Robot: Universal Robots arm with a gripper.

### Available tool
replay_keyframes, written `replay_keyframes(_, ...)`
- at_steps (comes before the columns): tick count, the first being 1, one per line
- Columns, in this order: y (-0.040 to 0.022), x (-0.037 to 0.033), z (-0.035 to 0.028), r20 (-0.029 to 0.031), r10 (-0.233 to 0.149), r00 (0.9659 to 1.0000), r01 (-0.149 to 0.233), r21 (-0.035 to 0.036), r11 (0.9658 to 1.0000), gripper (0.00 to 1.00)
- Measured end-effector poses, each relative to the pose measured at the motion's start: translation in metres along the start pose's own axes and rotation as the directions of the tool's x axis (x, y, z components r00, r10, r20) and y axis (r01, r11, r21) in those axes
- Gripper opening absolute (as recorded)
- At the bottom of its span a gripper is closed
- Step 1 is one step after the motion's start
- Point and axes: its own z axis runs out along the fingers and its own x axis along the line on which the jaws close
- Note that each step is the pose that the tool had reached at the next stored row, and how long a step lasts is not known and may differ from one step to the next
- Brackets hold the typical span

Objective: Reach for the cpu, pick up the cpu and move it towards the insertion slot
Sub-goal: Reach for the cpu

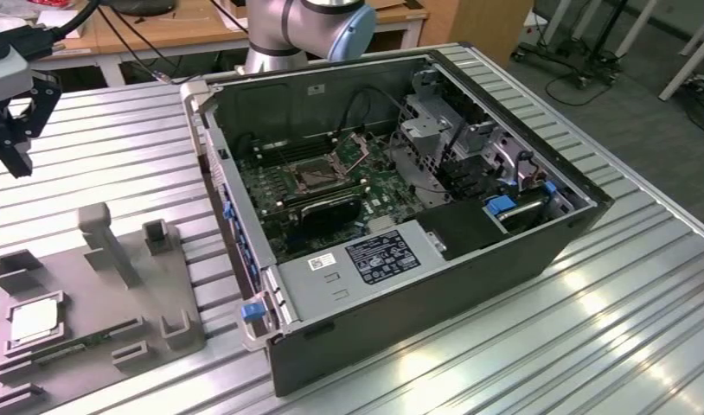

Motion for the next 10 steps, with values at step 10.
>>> replay_keyframes(10, 0.0, 0.0001, 0.0003, 0.0, 0.0, 1.0, 0.0, 0.0, 1.0, 0.11)
